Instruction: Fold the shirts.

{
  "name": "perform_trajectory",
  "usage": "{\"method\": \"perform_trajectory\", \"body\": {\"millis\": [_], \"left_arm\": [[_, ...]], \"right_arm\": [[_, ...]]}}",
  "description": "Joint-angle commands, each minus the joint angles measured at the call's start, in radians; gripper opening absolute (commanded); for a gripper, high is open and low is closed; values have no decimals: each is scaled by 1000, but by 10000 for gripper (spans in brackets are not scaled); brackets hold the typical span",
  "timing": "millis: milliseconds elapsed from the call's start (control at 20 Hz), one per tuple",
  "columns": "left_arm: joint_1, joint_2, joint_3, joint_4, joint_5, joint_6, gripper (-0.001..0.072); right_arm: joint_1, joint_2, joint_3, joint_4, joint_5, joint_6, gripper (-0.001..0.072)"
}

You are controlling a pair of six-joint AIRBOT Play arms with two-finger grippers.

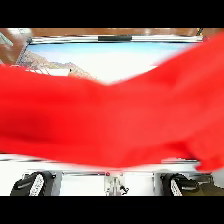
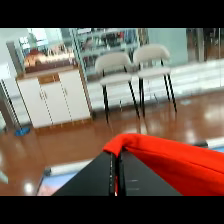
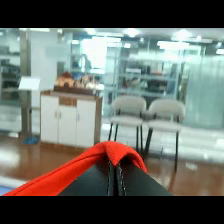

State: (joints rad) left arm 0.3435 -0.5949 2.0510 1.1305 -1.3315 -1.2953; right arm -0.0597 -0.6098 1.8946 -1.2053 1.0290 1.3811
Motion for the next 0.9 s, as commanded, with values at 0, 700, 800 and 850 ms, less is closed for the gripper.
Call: {"method": "perform_trajectory", "body": {"millis": [0, 700, 800, 850], "left_arm": [[1, 10, -47, 25, -167, -8, 32], [-108, -582, -801, 29, 219, 31, 32], [-178, -748, -698, 29, 338, 30, 32], [-208, -820, -643, 29, 383, 29, 32]], "right_arm": [[0, -19, 0, -95, 273, 125, 55], [2, -946, -250, 308, -156, 63, 55], [2, -1029, -250, 343, -305, 46, 54], [1, -1065, -250, 338, -353, 43, 54]]}}
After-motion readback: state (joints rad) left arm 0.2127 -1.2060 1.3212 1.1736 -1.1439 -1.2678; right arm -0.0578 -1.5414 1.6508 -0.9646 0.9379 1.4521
